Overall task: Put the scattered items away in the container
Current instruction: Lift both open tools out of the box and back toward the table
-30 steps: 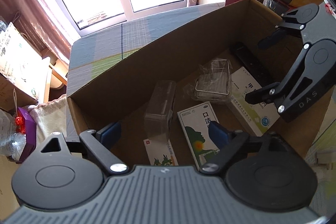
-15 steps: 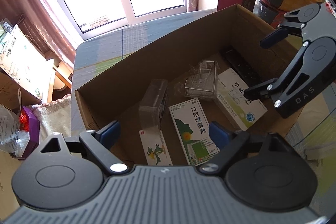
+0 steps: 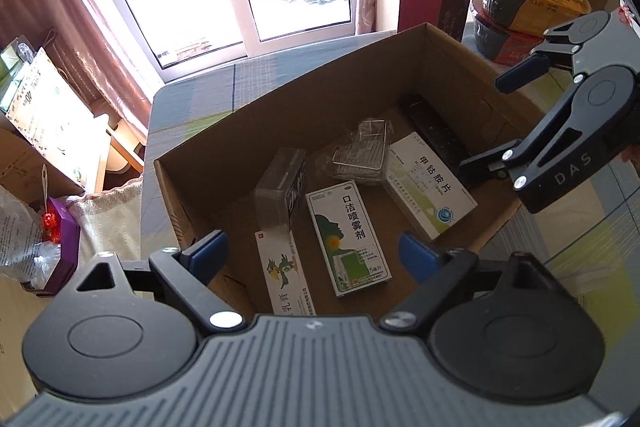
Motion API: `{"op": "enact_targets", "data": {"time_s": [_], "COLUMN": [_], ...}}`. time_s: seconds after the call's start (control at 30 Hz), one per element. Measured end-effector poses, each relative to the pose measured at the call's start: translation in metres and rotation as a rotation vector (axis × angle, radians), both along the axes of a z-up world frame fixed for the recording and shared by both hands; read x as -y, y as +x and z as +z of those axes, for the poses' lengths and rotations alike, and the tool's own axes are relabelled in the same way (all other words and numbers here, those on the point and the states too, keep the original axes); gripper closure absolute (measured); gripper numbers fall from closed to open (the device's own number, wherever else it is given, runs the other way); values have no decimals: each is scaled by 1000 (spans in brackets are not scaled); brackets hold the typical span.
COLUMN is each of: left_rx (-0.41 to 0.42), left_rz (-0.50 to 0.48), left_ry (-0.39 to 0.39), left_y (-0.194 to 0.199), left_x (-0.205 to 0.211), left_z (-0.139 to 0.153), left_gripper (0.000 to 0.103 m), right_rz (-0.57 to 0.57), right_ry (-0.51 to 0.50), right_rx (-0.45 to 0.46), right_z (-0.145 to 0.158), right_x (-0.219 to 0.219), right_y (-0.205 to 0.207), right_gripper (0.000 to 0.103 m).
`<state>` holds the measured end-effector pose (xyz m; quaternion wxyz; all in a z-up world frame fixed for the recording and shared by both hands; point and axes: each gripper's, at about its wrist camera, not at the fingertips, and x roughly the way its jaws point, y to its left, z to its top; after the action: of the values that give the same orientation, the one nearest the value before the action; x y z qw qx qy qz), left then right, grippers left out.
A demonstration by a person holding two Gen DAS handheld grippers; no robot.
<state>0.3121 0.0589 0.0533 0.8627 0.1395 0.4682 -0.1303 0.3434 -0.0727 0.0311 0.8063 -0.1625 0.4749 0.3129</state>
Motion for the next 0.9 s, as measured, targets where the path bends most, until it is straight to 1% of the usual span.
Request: {"op": "enact_targets", "data": {"time_s": [0.2, 0.43, 0.9], "left_rx": [22, 36, 44], "left_rz": [4, 17, 36], "left_ry": [-13, -31, -58], "left_y": [-19, -42, -87], "left_x": [3, 6, 16], "left_z": [15, 26, 34], "left_gripper": [12, 12, 11], "right_rz": [-7, -17, -28], "right_ry": [36, 47, 71], "right_rx": [14, 34, 82], "right_z": [16, 30, 44], "right_x": [8, 19, 44], "right_y": [-17, -37, -80], "right_gripper": [0, 0, 0]}}
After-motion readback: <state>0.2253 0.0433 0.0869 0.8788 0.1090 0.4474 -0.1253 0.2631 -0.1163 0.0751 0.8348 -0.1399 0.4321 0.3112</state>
